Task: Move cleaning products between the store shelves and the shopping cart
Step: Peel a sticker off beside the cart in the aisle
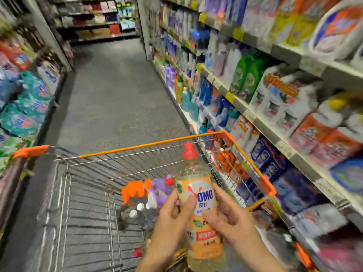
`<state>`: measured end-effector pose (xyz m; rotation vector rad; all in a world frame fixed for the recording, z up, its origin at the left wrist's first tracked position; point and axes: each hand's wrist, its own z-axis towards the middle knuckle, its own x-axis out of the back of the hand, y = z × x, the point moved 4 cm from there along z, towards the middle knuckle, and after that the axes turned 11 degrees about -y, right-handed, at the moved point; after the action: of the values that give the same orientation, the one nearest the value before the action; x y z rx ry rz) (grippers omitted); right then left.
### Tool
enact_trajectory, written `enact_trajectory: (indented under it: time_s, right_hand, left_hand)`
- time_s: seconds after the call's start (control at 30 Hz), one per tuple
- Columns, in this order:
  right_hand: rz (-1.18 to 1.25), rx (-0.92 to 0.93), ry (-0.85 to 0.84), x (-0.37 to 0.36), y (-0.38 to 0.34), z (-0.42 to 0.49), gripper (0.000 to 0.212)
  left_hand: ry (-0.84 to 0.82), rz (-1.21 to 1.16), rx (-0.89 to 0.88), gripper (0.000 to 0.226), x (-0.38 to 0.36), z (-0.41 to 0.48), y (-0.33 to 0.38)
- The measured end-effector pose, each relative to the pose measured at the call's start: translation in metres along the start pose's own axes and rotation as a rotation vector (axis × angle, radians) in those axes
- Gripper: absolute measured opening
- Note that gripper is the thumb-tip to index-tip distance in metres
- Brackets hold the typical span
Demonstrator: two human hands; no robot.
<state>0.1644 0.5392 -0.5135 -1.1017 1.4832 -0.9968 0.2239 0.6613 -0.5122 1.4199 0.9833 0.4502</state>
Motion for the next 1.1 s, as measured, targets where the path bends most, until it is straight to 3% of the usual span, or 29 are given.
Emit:
enact_trajectory:
  time_s: [0.2,0.47,0.57,0.67,0.77,0.93,1.1]
  right_hand:
    - [-0.026,0.1,0.251,-0.01,-0.017,-0.097,0.059]
    - [-0.069,0.205,0.583,0.011,-0.034,-0.234,0.063]
    - [-0.027,0.277,0.711,0.023,-0.037,-0.288,0.061]
    - [-0.003,0.342,0.826,0.035,-0.043,-0.347,0.088]
    - [-0.008,0.385,0.954,0.05,-0.047,-0.41,0.071]
    - [-0.041,0.388,1.132,0.072,-0.046,-0.526,0.109]
    - [-0.053,0.402,1.211,0.096,-0.042,-0.633,0.091]
  left_hand:
    - [-0.213,0.115,-0.028,0.038,-0.044,-0.045,0.01]
    - [-0.526,0.168,0.005,0.05,-0.149,-0.099,0.0]
    - [-0.655,0.202,-0.006,0.043,-0.198,-0.12,-0.005]
    - [-0.789,0.225,-0.015,0.045,-0.254,-0.144,-0.008]
    - [-0.94,0.239,-0.012,0.035,-0.317,-0.176,-0.012]
    - [-1.154,0.205,0.009,0.033,-0.419,-0.244,-0.036]
    - [-1.279,0.163,0.016,0.048,-0.51,-0.312,-0.065]
